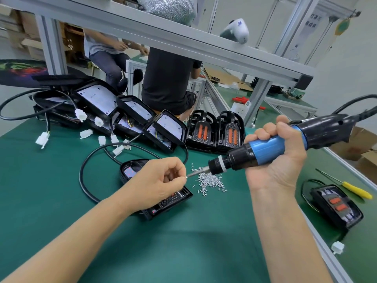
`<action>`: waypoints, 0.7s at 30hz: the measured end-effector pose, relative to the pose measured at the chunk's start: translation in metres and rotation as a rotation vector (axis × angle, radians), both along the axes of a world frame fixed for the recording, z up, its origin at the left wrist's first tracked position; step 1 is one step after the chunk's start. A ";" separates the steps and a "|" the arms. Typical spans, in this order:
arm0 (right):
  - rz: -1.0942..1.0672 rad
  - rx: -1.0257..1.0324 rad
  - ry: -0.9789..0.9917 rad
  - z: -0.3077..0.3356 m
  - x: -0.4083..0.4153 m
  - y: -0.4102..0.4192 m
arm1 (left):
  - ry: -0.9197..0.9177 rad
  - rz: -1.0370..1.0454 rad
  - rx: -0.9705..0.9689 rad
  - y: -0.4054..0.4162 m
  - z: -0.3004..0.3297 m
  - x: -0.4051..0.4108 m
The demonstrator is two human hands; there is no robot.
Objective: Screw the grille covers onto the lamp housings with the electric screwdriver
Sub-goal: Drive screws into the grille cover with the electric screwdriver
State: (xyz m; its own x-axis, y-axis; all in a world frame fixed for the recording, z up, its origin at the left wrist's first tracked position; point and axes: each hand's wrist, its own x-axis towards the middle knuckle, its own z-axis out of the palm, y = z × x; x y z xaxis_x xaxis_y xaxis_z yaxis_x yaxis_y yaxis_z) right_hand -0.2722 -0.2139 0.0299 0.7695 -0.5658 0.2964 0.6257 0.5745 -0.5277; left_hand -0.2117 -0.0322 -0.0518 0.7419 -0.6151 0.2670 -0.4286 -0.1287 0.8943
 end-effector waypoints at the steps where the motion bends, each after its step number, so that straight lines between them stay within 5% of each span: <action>1: 0.001 -0.001 -0.001 0.000 0.000 0.000 | 0.005 0.002 0.001 0.000 0.000 0.000; 21: -0.048 0.070 -0.015 -0.004 0.002 -0.001 | 0.292 0.083 -0.352 -0.003 0.000 -0.001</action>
State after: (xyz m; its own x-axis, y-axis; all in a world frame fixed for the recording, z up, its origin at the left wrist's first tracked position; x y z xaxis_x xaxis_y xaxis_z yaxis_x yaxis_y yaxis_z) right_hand -0.2700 -0.2152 0.0254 0.7368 -0.6215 0.2663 0.6609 0.5787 -0.4778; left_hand -0.2131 -0.0347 -0.0522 0.8600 -0.4598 0.2216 -0.1532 0.1815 0.9714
